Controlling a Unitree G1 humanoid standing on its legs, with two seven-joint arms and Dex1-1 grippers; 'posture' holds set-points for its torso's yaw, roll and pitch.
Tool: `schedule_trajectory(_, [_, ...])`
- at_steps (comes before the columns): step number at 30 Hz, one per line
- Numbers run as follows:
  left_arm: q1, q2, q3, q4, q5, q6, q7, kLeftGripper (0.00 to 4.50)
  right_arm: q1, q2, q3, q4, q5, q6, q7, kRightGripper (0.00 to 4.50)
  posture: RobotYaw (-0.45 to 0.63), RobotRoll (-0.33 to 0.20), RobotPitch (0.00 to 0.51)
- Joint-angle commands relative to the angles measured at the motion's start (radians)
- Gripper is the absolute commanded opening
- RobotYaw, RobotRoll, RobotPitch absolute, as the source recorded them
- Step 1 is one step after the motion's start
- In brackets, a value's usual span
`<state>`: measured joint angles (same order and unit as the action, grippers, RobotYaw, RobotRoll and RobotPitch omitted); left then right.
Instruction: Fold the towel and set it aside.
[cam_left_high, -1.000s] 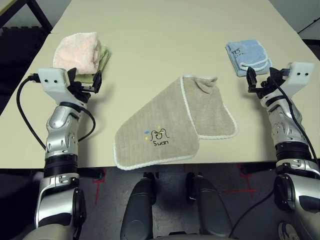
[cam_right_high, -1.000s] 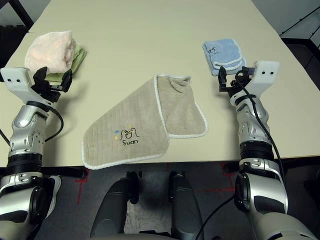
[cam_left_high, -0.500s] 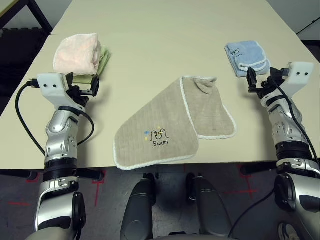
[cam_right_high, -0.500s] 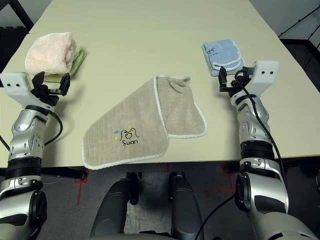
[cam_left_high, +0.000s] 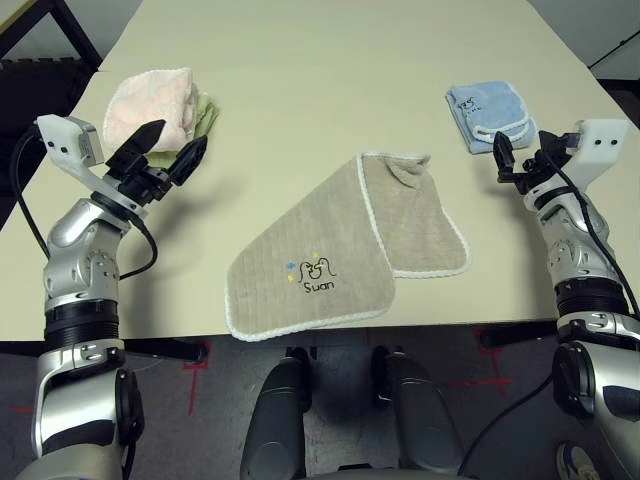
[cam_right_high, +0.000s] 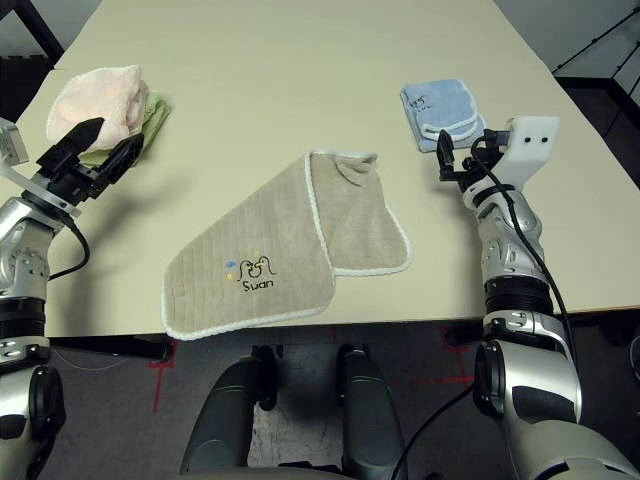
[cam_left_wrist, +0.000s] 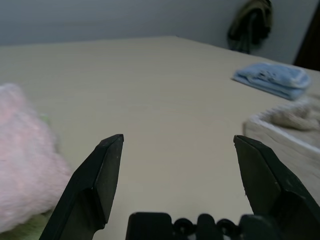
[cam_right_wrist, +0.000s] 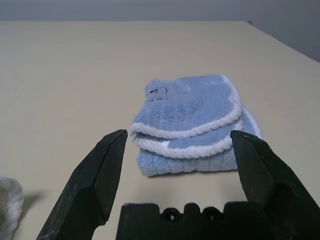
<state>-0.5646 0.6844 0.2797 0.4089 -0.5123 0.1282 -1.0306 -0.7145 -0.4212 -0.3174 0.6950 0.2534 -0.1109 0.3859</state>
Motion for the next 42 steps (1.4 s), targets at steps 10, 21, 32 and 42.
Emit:
schedule_trajectory(10, [0.044,0.050,-0.109,-0.076,0.034,0.037,-0.212,4.46,-0.210,-0.149,0.145,0.196,-0.034,0.059,0.464,4.50,-0.08,0.000,0.237])
schedule_trajectory(21, [0.076,0.042,-0.165,-0.163,0.104,-0.017,-0.220,4.46,-0.497,-0.168,0.350,0.542,-0.262,-0.030,0.758,4.50,-0.03,0.000,0.241])
schedule_trajectory(32, [0.086,0.031,-0.177,-0.197,0.092,-0.001,-0.205,4.46,-0.618,-0.143,0.459,0.620,-0.449,-0.159,0.736,4.50,0.02,0.000,0.239])
schedule_trajectory(42, [0.107,0.033,-0.169,-0.220,0.085,0.007,-0.192,4.50,-0.652,-0.122,0.545,0.646,-0.585,-0.209,0.706,3.86,0.03,0.000,0.240])
